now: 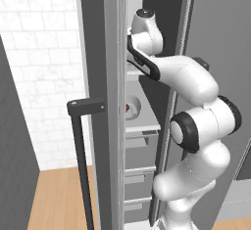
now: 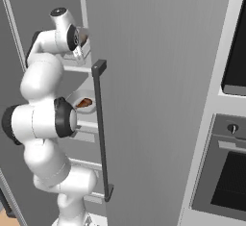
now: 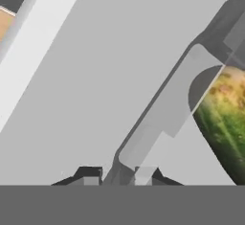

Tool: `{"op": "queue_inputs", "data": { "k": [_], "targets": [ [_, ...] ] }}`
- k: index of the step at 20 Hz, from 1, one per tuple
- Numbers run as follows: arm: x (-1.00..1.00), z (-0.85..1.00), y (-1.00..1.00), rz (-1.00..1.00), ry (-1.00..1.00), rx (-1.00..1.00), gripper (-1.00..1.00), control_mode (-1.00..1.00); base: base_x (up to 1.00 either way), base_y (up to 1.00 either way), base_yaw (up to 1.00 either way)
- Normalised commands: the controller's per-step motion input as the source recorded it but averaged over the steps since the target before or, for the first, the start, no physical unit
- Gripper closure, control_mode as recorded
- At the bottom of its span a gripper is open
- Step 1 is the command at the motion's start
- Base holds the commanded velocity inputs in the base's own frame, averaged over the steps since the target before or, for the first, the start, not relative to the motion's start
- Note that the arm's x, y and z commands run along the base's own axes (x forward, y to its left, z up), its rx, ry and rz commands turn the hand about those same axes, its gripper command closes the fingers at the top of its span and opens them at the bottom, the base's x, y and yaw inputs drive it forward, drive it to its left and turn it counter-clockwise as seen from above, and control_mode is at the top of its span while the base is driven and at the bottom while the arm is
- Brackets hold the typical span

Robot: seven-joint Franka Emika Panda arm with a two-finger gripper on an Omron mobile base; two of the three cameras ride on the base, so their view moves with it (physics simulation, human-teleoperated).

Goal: Take the meat container that has the chicken drumstick and place it on the second highest rack of the freezer. Then take the vegetable container that has the cucumber and carrot and place it on the highest rack of the freezer.

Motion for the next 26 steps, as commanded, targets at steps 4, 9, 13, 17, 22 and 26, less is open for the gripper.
{"op": "queue_inputs", "data": {
  "k": [4,9,13,17,22,26],
  "targets": [
    [0.32,-0.27,0.01,0.00,-0.01,-0.01,-1.00,-1.00,0.00,0.00,0.00],
    [0.04,-0.19,0.00,0.00,-0.10,0.00,-1.00,-1.00,0.00,0.00,0.00],
    [-0.12,-0.21,0.00,0.00,-0.25,0.00,-1.00,-1.00,0.00,0.00,0.00],
    [-0.85,-0.01,-0.07,0.01,-0.53,0.13,-1.00,-1.00,0.00,0.00,0.00],
    [-1.00,0.00,-0.40,0.05,-0.55,0.21,-1.00,-1.00,0.00,0.00,0.00],
    [-1.00,0.02,-0.53,0.06,-0.48,0.22,-1.00,-1.00,0.00,0.00,0.00]
  ]
}}
